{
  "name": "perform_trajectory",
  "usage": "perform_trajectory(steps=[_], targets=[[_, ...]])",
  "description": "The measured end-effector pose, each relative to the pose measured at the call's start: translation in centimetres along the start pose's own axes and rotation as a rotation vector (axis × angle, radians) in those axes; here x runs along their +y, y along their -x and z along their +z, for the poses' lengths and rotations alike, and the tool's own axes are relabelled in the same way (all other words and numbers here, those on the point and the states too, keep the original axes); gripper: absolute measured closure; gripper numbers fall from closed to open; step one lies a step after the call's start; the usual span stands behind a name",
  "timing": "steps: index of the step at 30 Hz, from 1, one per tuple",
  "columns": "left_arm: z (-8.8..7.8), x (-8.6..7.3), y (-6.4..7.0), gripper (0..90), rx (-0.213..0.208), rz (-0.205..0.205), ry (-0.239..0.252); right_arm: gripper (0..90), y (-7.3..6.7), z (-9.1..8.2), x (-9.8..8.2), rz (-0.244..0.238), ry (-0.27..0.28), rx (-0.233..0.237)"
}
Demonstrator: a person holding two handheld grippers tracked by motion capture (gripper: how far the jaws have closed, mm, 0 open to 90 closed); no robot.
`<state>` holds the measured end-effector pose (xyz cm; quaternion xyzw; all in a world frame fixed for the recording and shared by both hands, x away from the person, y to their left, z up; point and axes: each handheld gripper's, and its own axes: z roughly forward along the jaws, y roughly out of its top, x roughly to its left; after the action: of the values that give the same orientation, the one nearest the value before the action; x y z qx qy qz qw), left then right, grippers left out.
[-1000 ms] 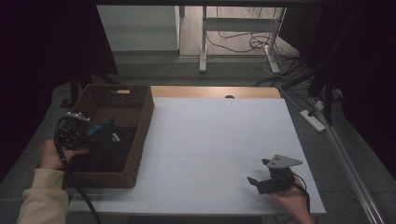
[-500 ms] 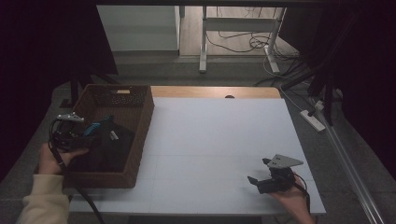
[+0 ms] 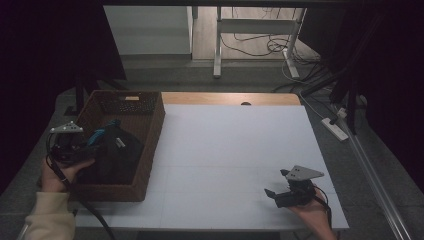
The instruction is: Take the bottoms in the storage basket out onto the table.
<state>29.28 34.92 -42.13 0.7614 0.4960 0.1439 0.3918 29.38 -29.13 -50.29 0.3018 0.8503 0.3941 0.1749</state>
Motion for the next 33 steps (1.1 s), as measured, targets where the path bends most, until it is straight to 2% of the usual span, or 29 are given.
perform_trajectory(steps=[4,8,15,18,27,33], targets=[[-0.6,0.2,0.4,69.3,0.0,-0.001,0.046,7.7,0.0,0.0,0.0,0.0,-0.001,-0.002],[-1.1,0.3,0.5,69.3,-0.019,-0.016,0.101,7.7,0.1,0.0,0.0,0.005,0.002,-0.002],[-1.5,0.4,0.8,69.3,-0.032,-0.017,0.134,7.7,0.0,0.0,0.0,-0.002,-0.003,-0.002],[-1.9,0.5,1.0,69.3,-0.013,-0.014,0.162,7.7,0.0,0.0,0.0,-0.003,-0.004,-0.002],[-2.1,0.7,1.6,69.3,-0.042,-0.009,0.19,7.8,0.0,0.1,0.0,-0.003,-0.005,-0.004],[-2.6,0.8,1.9,69.3,-0.021,-0.012,0.234,7.8,0.1,0.1,0.0,0.0,-0.005,-0.006]])
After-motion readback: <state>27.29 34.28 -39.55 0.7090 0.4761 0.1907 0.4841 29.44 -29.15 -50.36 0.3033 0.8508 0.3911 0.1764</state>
